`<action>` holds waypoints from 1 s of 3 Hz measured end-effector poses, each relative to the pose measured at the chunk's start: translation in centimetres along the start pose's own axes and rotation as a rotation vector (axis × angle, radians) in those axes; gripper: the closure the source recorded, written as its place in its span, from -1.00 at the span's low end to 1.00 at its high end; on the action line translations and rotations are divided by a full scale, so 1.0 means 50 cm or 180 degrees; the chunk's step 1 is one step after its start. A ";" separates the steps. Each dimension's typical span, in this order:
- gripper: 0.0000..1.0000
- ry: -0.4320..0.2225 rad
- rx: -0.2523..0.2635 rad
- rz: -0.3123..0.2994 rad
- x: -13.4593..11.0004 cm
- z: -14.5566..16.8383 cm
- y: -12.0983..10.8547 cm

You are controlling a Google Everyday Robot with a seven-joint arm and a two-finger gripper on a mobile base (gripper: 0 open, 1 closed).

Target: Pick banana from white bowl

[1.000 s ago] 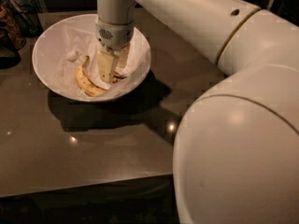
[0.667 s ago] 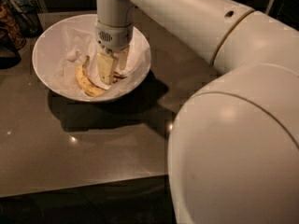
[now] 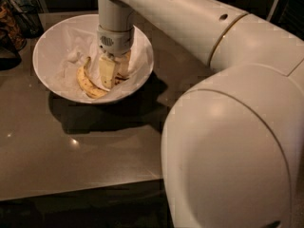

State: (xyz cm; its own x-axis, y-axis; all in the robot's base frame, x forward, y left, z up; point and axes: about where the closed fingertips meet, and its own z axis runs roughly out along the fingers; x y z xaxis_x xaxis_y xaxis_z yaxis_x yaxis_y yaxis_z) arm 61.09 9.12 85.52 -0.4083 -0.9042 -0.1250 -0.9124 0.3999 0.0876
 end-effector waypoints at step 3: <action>0.70 0.0037 -0.0039 0.0011 -0.002 0.017 -0.005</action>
Offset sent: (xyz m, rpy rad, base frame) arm -0.0034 -0.0076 -0.0145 -0.0209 0.0123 0.0090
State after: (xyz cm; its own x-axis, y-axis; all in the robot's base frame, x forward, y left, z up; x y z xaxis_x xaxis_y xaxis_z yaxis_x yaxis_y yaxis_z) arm 61.33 9.22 84.66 -0.4111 -0.9045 -0.1133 -0.9105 0.4013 0.1002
